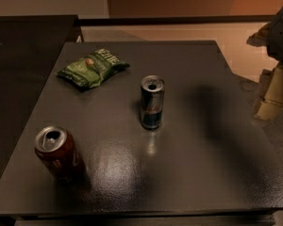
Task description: Move redbull can near coke can
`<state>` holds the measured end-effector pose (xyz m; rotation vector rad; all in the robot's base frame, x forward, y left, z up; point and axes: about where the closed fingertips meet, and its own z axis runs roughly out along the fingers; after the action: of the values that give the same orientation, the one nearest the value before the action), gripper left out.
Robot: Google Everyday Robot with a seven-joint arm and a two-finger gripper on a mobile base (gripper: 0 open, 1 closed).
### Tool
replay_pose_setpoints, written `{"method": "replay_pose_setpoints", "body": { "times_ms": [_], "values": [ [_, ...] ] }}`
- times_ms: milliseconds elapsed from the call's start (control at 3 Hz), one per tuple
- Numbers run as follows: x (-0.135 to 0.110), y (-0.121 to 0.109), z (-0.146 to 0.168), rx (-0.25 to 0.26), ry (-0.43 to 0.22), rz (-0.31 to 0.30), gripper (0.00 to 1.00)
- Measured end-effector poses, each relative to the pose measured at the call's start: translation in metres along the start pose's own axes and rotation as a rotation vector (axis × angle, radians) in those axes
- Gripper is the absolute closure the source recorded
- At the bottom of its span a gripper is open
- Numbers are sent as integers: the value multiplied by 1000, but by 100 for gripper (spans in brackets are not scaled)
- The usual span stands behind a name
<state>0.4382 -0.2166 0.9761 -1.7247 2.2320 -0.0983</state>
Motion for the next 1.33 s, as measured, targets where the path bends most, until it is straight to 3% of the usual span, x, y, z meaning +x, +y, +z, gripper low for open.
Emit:
{"method": "replay_pose_setpoints", "body": {
  "times_ms": [333,1000,1333],
  "values": [
    [-2,-1,0,6,-1,1,0],
    [-42,1,23,-27,-129,-20,0],
    [-70,6,40,-72,-208,-43,0]
  ]
}}
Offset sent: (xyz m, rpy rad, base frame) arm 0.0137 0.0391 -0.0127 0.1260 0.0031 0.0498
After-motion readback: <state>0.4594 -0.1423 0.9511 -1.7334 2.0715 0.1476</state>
